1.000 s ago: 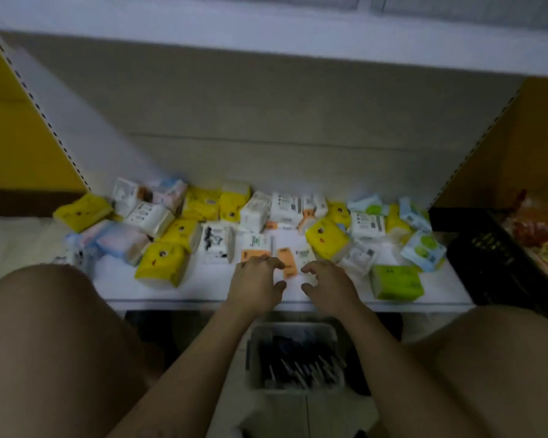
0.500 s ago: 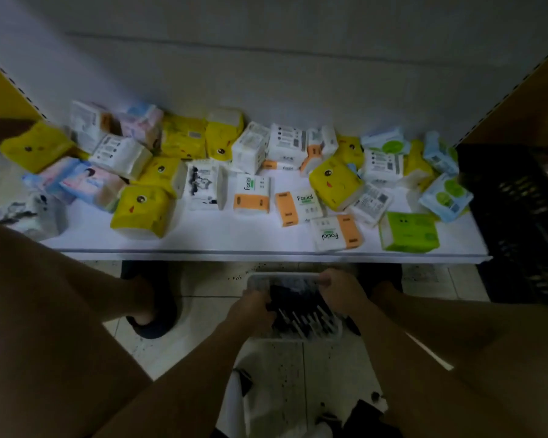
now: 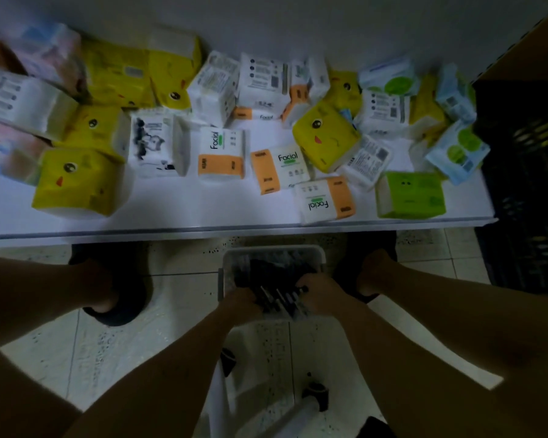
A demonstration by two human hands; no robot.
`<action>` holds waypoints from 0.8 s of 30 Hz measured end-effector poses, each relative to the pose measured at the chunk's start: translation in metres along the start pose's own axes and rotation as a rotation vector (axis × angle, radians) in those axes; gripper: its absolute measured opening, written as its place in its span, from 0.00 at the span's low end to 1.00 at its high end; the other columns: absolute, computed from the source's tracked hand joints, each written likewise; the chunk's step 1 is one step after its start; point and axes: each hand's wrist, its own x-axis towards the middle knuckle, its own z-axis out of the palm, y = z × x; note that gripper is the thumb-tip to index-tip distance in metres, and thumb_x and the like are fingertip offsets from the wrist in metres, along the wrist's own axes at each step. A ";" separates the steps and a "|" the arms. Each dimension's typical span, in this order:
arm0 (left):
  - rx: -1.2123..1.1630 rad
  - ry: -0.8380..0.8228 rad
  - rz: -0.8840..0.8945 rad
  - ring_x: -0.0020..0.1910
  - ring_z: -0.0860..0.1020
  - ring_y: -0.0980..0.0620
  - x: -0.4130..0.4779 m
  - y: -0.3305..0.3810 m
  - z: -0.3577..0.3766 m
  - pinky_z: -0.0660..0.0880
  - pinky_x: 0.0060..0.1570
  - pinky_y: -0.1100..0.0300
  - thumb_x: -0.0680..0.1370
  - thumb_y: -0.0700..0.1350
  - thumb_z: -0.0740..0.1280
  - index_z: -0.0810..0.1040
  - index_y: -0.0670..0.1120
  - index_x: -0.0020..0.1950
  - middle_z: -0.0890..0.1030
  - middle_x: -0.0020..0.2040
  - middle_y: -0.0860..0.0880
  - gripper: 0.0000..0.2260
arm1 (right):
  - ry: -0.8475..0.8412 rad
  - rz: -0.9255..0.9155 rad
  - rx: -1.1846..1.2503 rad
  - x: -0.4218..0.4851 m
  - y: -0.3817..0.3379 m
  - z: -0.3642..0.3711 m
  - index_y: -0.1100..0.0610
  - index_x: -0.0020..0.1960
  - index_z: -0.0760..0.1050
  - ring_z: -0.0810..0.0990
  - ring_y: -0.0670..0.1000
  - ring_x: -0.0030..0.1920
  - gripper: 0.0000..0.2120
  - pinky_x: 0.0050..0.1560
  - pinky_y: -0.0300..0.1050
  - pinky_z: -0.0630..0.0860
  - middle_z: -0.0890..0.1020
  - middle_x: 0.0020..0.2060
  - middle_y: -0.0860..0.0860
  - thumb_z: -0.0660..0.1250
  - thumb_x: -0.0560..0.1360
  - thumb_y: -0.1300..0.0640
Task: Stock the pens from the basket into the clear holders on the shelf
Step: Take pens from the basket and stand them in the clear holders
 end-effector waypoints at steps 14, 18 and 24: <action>-0.148 0.058 0.058 0.64 0.73 0.43 0.014 0.004 0.021 0.71 0.64 0.55 0.77 0.45 0.68 0.71 0.41 0.68 0.75 0.64 0.40 0.21 | -0.193 -0.018 -0.163 0.032 0.009 0.056 0.52 0.79 0.44 0.51 0.62 0.77 0.34 0.75 0.60 0.54 0.52 0.78 0.57 0.56 0.79 0.46; -0.104 0.123 -0.060 0.57 0.77 0.45 0.018 0.000 0.022 0.75 0.54 0.58 0.77 0.48 0.68 0.76 0.40 0.63 0.79 0.58 0.41 0.18 | -0.167 0.000 -0.234 0.027 0.000 0.055 0.52 0.79 0.43 0.47 0.62 0.77 0.37 0.75 0.62 0.52 0.48 0.78 0.56 0.57 0.77 0.42; -0.089 0.192 -0.034 0.45 0.75 0.49 0.013 0.000 0.014 0.73 0.45 0.61 0.80 0.41 0.62 0.79 0.38 0.52 0.78 0.41 0.44 0.09 | -0.155 0.030 -0.194 0.020 -0.011 0.049 0.57 0.76 0.58 0.60 0.64 0.71 0.27 0.71 0.57 0.63 0.58 0.73 0.60 0.57 0.80 0.50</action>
